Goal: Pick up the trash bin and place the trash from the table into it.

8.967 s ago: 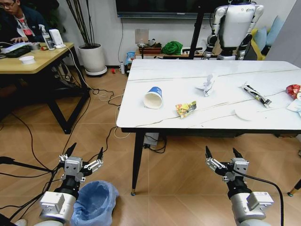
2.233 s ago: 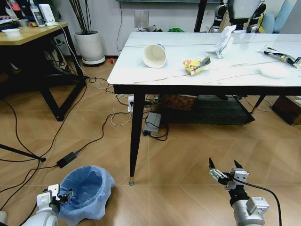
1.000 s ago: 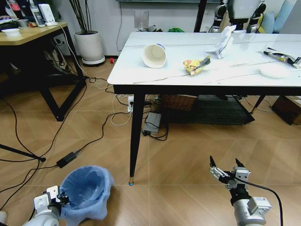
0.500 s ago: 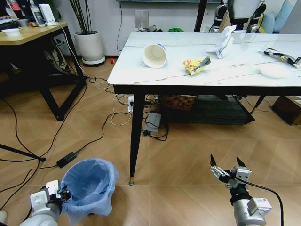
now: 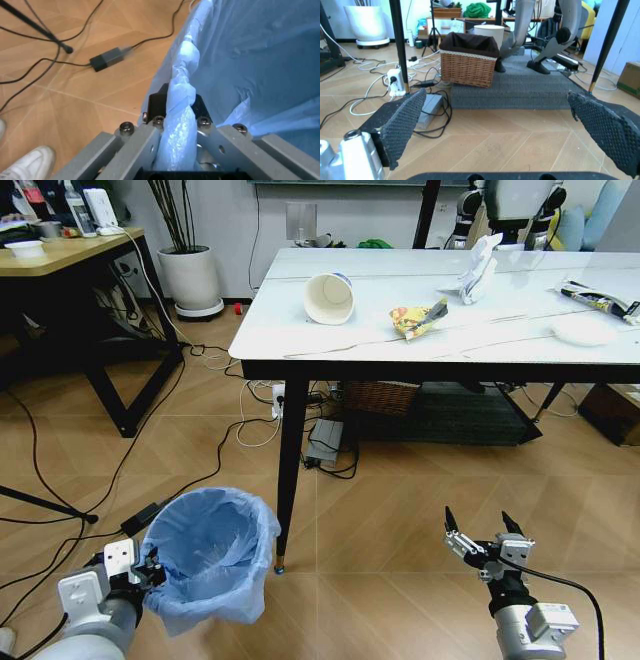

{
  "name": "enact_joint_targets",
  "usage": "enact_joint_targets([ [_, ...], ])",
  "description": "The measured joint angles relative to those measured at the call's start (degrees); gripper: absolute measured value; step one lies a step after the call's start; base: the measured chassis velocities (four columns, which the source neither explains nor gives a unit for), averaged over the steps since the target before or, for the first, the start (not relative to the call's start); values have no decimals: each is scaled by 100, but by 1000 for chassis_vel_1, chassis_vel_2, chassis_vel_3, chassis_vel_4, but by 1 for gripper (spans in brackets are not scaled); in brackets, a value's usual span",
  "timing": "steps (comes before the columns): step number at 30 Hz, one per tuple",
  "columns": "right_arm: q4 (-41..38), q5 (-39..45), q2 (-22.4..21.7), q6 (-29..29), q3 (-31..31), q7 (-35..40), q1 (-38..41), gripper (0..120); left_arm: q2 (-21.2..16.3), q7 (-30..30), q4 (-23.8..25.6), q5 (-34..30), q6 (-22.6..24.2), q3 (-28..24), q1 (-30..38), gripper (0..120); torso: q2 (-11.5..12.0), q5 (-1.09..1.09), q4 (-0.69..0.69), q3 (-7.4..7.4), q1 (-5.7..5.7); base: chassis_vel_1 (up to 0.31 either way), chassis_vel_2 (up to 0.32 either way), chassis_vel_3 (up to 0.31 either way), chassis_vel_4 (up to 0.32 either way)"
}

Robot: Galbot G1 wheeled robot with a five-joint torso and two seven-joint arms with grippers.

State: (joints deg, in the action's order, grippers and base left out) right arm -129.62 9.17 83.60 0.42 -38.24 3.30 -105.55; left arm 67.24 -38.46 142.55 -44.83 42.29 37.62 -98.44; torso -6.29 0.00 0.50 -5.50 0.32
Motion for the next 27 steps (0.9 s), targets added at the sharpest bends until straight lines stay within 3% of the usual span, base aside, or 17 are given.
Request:
enact_joint_targets([
  [2, -57, -93, 77, -1, 3, -4, -30, 100, -215, -706, 107, -635, -2, -436, 171, 0, 0, -1, 0, 0, 0, 0, 0, 0, 0],
  [8, -86, -184, 192, 4, 9, -8, -82, 100, -440, -1010, 110, -1011, -8, -906, 265, 0, 0, 0, -1, 0, 0, 0, 0, 0, 0],
  [11, -101, -224, 265, 11, 1, -9, -91, 100, -563, -1351, 110, -1544, -8, -1145, 348, 0, 0, -1, 0, 0, 0, 0, 0, 0, 0],
  [17, -104, -276, 389, 23, -9, -12, -86, 100, -678, -1570, 96, -2047, -12, -1150, 275, 0, 0, 0, -1, 0, 0, 0, 0, 0, 0],
  [27, -93, -302, 474, 32, -14, -13, -52, 100, -752, -1539, 81, -2028, -15, -927, 69, 0, -12, 0, -1, -7, 3, 0, 0, 0, 0],
])
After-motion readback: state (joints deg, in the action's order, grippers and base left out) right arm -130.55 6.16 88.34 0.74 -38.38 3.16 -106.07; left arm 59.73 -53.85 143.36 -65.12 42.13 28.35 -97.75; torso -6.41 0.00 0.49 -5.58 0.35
